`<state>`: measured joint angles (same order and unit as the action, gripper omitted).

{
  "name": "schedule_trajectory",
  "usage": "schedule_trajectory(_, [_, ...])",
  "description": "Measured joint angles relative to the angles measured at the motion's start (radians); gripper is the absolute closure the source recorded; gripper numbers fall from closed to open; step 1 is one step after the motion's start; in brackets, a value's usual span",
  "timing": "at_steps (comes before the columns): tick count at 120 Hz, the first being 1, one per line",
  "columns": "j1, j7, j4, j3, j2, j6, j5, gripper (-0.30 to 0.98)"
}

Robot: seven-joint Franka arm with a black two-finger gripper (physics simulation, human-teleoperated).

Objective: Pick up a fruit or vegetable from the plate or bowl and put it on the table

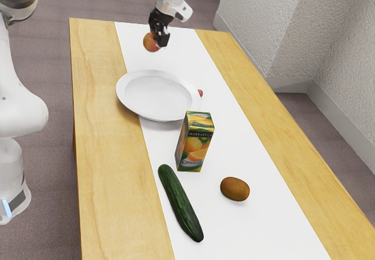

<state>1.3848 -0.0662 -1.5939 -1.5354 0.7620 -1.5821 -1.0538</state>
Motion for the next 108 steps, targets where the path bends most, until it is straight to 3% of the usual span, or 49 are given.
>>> schedule_trajectory(21, [0.005, -0.05, 0.034, -0.004, 0.227, -0.125, -0.112, 0.61])
schedule_trajectory(46, [0.012, -0.105, 0.034, -0.064, 0.261, -0.197, -0.144, 0.61])
schedule_trajectory(50, [0.016, -0.113, 0.033, -0.067, 0.261, -0.204, -0.145, 0.51])
schedule_trajectory(64, [0.029, -0.155, 0.029, -0.073, 0.259, -0.22, -0.138, 0.28])
schedule_trajectory(96, [0.067, -0.225, 0.028, -0.108, 0.161, -0.173, -0.111, 0.07])
schedule_trajectory(102, [0.067, -0.235, 0.04, -0.057, 0.13, -0.14, -0.088, 0.05])
schedule_trajectory(108, [0.047, -0.244, 0.093, 0.106, 0.015, -0.061, 0.007, 0.04])
